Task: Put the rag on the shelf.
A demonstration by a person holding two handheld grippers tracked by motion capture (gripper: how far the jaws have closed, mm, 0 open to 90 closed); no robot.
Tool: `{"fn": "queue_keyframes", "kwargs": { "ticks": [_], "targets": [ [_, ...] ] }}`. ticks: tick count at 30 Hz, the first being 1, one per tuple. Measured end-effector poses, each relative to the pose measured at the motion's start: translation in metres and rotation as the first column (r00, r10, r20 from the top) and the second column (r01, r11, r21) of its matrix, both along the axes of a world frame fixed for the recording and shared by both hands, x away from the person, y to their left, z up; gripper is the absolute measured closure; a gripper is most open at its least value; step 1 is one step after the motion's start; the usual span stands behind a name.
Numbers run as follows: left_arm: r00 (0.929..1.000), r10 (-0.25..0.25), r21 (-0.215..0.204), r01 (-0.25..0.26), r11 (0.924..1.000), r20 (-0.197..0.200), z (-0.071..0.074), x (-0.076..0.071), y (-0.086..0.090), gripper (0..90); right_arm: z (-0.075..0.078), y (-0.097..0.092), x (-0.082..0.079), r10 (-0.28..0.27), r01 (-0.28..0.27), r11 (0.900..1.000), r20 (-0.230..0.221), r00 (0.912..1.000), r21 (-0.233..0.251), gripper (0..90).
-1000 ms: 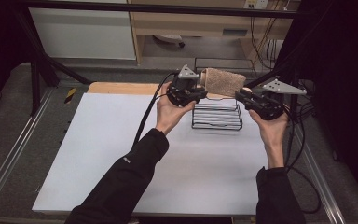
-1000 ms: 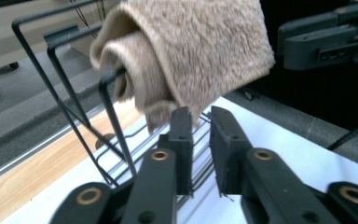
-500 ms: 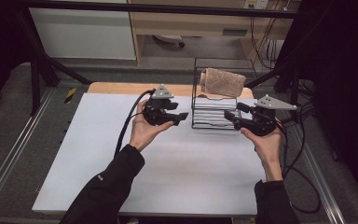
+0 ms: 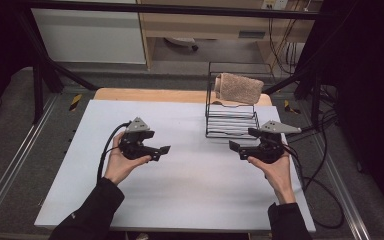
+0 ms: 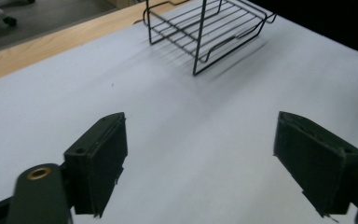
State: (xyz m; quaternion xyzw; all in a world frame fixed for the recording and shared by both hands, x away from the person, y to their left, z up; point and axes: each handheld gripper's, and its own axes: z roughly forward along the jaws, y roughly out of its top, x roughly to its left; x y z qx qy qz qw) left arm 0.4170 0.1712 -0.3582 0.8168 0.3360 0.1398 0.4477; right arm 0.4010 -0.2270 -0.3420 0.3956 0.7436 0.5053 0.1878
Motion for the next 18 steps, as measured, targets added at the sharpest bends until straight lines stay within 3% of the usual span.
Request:
{"fn": "queue_keyframes", "kwargs": {
  "ticks": [9,18],
  "targets": [
    [0.9974,0.069,0.021,-0.068,0.9974,-0.023,-0.029,-0.026,0.046,10.3,-0.028,0.005,-0.012,0.031,-0.031,0.9995,-0.046,0.9984,0.004,4.7],
    [0.9935,0.108,0.009,-0.108,0.9941,-0.035,-0.053,-0.047,0.074,10.3,-0.062,-0.001,-0.022,0.042,-0.043,0.999,-0.111,0.9929,-0.01,2.3]
  ]
}}
